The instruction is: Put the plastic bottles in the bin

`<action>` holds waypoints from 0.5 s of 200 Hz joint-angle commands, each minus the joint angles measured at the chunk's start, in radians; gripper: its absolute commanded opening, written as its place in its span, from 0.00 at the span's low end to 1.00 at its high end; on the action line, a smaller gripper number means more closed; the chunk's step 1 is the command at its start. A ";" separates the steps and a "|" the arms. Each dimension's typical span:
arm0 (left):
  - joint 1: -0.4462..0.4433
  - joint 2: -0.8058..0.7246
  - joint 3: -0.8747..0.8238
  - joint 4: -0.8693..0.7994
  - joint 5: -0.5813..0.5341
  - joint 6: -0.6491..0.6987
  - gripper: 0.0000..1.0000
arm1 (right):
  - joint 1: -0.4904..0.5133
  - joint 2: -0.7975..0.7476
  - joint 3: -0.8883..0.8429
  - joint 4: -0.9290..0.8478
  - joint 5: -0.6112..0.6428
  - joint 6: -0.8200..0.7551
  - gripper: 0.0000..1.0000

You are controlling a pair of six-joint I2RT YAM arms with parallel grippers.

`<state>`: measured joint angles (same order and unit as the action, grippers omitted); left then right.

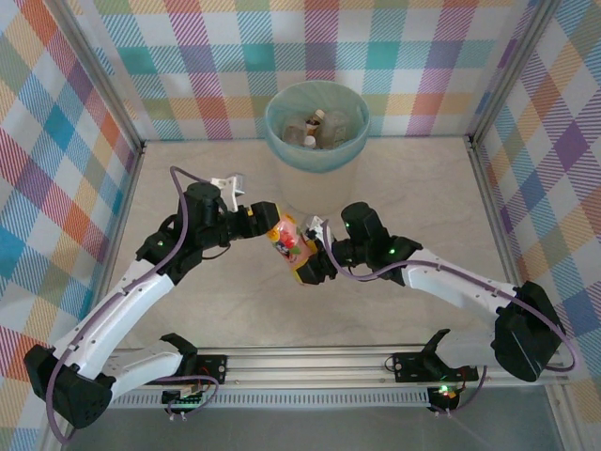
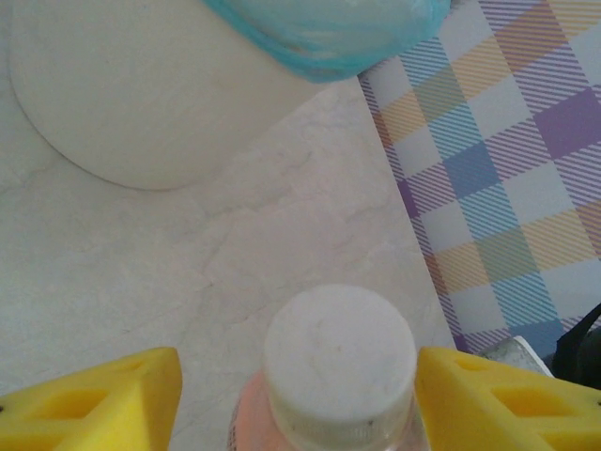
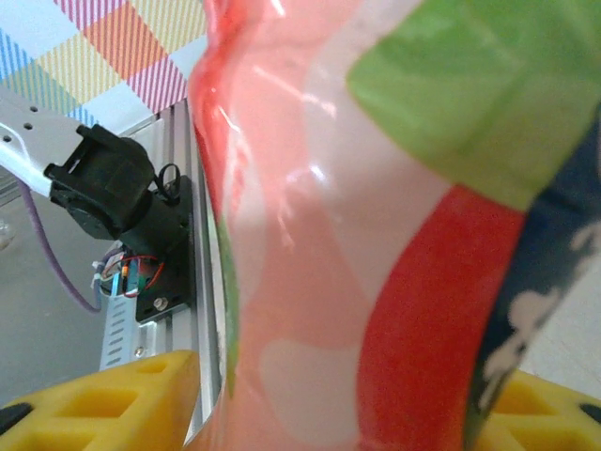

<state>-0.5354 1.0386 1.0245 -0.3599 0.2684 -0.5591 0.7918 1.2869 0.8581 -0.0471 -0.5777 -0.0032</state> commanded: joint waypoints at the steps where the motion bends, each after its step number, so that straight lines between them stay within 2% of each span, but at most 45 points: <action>1: -0.003 -0.018 0.020 -0.010 0.000 0.009 0.59 | 0.017 0.000 0.001 0.070 -0.063 -0.018 0.52; 21: -0.003 -0.033 0.017 -0.007 -0.011 0.015 0.46 | 0.024 0.000 0.005 0.070 -0.073 -0.029 0.52; 53: -0.003 -0.024 0.048 -0.037 -0.018 0.021 0.19 | 0.034 0.005 0.017 0.067 -0.063 -0.034 0.54; 70: -0.004 -0.024 0.064 -0.059 -0.026 0.022 0.13 | 0.037 0.011 0.028 0.077 -0.045 -0.022 0.55; 100: -0.003 -0.050 0.076 -0.077 -0.063 0.019 0.00 | 0.037 0.026 0.070 0.082 -0.008 0.003 0.62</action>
<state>-0.5354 1.0180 1.0618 -0.3962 0.2581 -0.5571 0.8162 1.3010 0.8680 -0.0189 -0.5842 -0.0040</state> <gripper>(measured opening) 0.263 0.598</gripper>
